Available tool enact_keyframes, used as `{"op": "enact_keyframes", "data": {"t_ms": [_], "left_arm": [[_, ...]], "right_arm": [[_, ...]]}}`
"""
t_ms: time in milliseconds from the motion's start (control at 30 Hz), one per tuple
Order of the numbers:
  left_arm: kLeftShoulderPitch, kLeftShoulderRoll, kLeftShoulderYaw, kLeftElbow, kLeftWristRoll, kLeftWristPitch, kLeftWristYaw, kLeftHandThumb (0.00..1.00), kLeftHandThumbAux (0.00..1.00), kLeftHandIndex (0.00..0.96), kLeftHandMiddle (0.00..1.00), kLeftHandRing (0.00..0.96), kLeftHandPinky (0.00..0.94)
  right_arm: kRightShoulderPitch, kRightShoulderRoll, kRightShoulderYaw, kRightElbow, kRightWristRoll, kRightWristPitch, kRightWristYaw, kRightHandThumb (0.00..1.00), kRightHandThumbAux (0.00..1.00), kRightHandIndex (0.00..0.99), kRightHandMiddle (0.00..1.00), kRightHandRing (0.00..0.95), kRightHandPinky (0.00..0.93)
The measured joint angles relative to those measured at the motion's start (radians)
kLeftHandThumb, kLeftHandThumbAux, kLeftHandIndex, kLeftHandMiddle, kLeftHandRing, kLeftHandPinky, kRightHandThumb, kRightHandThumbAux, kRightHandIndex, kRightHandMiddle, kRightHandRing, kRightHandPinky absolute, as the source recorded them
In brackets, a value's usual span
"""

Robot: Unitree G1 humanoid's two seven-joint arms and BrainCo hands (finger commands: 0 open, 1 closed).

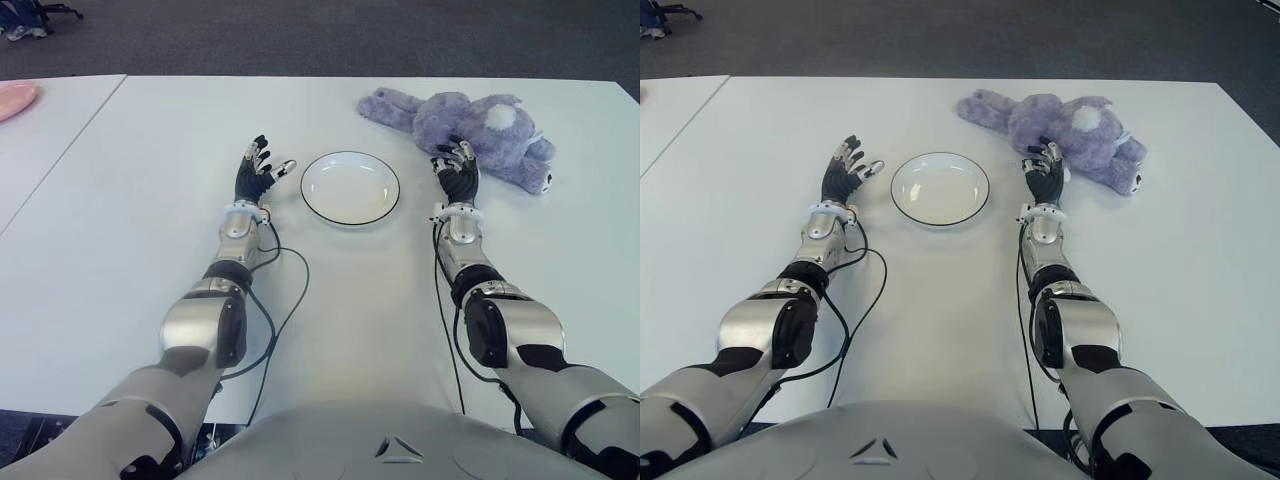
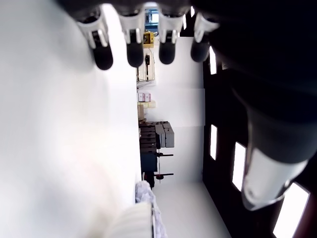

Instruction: Put the doll into the plate.

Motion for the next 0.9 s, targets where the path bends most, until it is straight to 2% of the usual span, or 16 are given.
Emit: {"op": "enact_keyframes", "data": {"t_ms": [200, 433, 700, 900], "left_arm": [[-0.002, 0.001, 0.0, 0.0, 0.0, 0.0, 0.0, 0.0, 0.748, 0.027, 0.077, 0.085, 0.121], [-0.002, 0.001, 0.0, 0.0, 0.0, 0.0, 0.0, 0.0, 0.754, 0.028, 0.08, 0.088, 0.13], [-0.002, 0.001, 0.001, 0.0, 0.0, 0.0, 0.0, 0.0, 0.748, 0.031, 0.081, 0.093, 0.137], [-0.003, 0.001, 0.003, 0.0, 0.0, 0.0, 0.0, 0.0, 0.735, 0.035, 0.086, 0.094, 0.129]], "right_arm": [[-0.008, 0.006, 0.016, 0.003, -0.008, -0.015, -0.019, 0.279, 0.737, 0.126, 0.249, 0.303, 0.336], [-0.012, 0.01, 0.025, 0.009, -0.008, -0.044, -0.014, 0.292, 0.691, 0.116, 0.23, 0.276, 0.317], [-0.015, 0.009, 0.039, 0.015, -0.014, -0.053, -0.007, 0.286, 0.676, 0.116, 0.222, 0.264, 0.309], [-0.019, -0.001, 0.062, 0.018, -0.035, -0.056, -0.005, 0.262, 0.663, 0.119, 0.221, 0.252, 0.266]]}}
